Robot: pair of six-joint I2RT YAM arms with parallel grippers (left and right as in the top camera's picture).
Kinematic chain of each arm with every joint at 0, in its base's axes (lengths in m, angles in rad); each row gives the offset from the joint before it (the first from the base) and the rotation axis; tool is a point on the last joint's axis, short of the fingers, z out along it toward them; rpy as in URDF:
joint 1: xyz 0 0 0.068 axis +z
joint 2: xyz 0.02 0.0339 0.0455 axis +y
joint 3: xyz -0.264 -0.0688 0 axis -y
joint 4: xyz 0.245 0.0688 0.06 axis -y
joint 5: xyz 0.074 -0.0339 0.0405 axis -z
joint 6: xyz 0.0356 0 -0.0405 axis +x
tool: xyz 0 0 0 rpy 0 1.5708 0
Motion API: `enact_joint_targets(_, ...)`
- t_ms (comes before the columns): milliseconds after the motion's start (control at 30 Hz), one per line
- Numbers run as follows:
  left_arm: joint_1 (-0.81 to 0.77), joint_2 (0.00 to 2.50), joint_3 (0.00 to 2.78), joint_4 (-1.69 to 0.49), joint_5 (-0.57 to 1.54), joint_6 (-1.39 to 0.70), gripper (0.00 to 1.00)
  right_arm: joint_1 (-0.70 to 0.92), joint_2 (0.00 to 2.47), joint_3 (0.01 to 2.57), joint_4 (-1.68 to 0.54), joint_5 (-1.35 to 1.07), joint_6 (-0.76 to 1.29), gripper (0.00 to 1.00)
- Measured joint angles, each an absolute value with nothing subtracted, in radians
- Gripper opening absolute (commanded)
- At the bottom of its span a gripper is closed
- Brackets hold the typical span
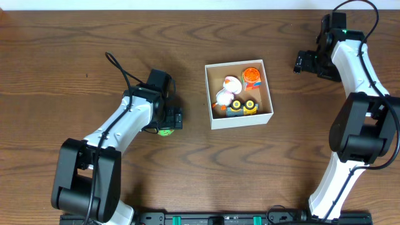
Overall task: Pack container
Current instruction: 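Lower and close the left gripper around the green ball, then carry the green ball over the box and lower it inside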
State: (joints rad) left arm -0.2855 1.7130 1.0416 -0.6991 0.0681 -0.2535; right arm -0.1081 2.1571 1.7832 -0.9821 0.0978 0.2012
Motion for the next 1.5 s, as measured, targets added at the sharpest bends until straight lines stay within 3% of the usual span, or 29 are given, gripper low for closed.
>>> enact_joint_targets(567,-0.286,1.713,1.042,-0.719,0.068,-0.239,0.63,-0.108,2.157,1.783,-0.982,0.098,0.201,0.99)
enact_joint_targets(867,-0.286,1.713,1.042,-0.72,0.068,-0.236,0.61,-0.108,2.157,1.783,-0.982,0.097,0.201,0.99)
enact_joint_targets(1000,-0.286,1.713,1.042,-0.72,0.068,-0.237,0.56,-0.108,2.157,1.783,-0.982,0.097,0.201,0.99)
enact_joint_targets(1500,-0.286,1.645,1.115,-0.722,0.068,-0.233,0.56,-0.108,2.157,1.783,-0.982,0.097,0.201,0.99)
